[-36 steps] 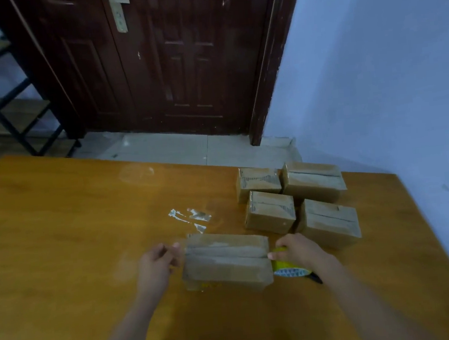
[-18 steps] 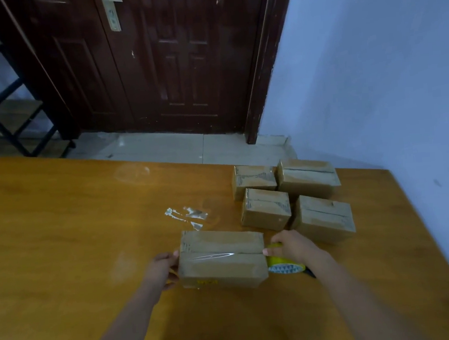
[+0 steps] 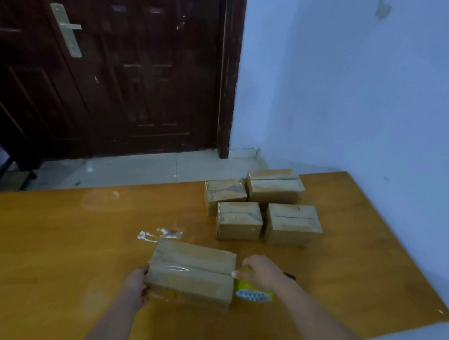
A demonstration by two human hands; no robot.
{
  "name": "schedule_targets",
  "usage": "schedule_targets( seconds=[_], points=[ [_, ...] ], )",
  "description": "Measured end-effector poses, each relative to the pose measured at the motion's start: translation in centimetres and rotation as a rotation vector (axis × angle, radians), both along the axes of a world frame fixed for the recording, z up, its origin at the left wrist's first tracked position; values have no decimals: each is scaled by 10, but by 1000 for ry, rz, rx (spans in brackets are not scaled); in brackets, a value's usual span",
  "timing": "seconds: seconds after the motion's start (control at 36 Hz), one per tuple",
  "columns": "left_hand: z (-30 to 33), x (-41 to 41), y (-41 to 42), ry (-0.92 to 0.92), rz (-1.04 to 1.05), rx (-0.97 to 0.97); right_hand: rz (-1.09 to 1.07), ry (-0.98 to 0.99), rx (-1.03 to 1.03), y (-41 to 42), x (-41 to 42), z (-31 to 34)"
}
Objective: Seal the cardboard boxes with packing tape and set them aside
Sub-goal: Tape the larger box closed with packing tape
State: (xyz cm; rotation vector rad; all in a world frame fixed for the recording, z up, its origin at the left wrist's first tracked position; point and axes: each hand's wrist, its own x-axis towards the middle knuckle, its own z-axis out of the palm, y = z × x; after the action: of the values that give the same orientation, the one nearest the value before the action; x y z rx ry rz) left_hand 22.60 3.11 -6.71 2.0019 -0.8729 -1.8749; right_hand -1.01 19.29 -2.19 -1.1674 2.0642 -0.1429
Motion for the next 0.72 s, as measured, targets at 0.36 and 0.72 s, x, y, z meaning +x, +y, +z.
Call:
schedule_targets(
  seconds=[0.36, 0.72],
  points=[
    [27, -32, -6, -597, -637, -840, -134, -168, -94, 3, 38, -7],
    [4, -46, -9, -895, -770, -781, -41, -135, -126, 8, 43, -22]
  ],
)
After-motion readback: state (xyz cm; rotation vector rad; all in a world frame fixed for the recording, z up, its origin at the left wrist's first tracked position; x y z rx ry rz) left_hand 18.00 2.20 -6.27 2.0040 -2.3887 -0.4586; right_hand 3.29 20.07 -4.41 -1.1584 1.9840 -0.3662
